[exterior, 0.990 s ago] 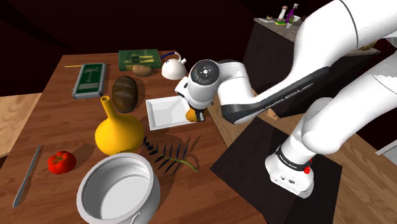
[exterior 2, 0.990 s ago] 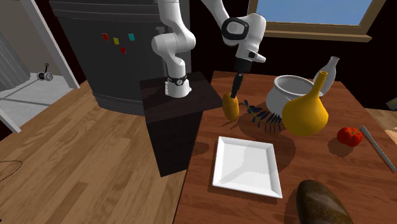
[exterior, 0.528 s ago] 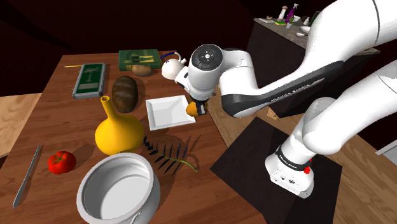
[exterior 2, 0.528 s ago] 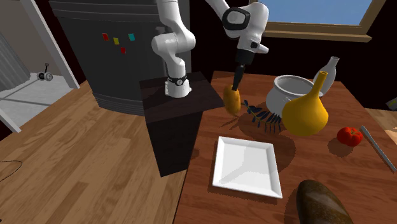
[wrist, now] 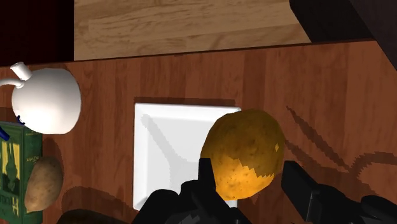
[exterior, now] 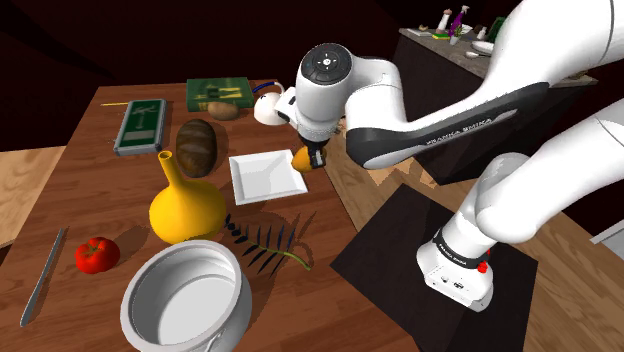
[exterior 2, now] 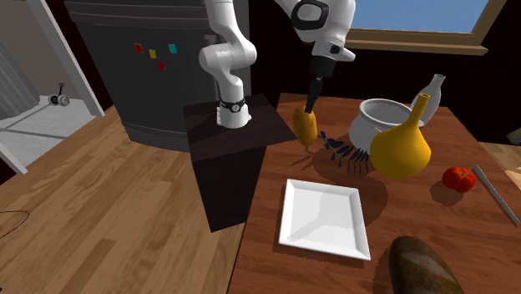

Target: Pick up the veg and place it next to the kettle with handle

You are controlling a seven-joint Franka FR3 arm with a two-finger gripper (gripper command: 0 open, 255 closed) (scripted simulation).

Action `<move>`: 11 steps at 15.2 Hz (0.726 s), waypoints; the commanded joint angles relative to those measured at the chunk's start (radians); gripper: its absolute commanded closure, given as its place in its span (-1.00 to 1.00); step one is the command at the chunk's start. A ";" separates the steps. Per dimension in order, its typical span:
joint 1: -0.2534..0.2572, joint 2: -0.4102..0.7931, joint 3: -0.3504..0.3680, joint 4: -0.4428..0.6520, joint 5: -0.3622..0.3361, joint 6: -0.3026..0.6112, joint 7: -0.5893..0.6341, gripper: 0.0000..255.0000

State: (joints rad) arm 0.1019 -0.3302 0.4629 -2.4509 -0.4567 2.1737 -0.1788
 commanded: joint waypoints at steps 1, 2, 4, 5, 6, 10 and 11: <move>-0.030 0.049 -0.015 0.044 -0.032 0.012 -0.017 1.00; -0.045 0.074 -0.024 0.064 -0.049 0.021 -0.026 1.00; -0.072 0.125 -0.041 0.107 -0.080 0.035 -0.045 1.00; -0.085 0.151 -0.050 0.131 -0.095 0.041 -0.054 1.00; -0.097 0.178 -0.058 0.156 -0.110 0.046 -0.063 1.00; -0.137 0.287 -0.090 0.266 -0.160 0.059 -0.102 1.00; -0.145 0.315 -0.098 0.296 -0.171 0.060 -0.113 1.00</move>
State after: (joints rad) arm -0.0305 -0.0497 0.3759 -2.1833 -0.6089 2.2232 -0.2817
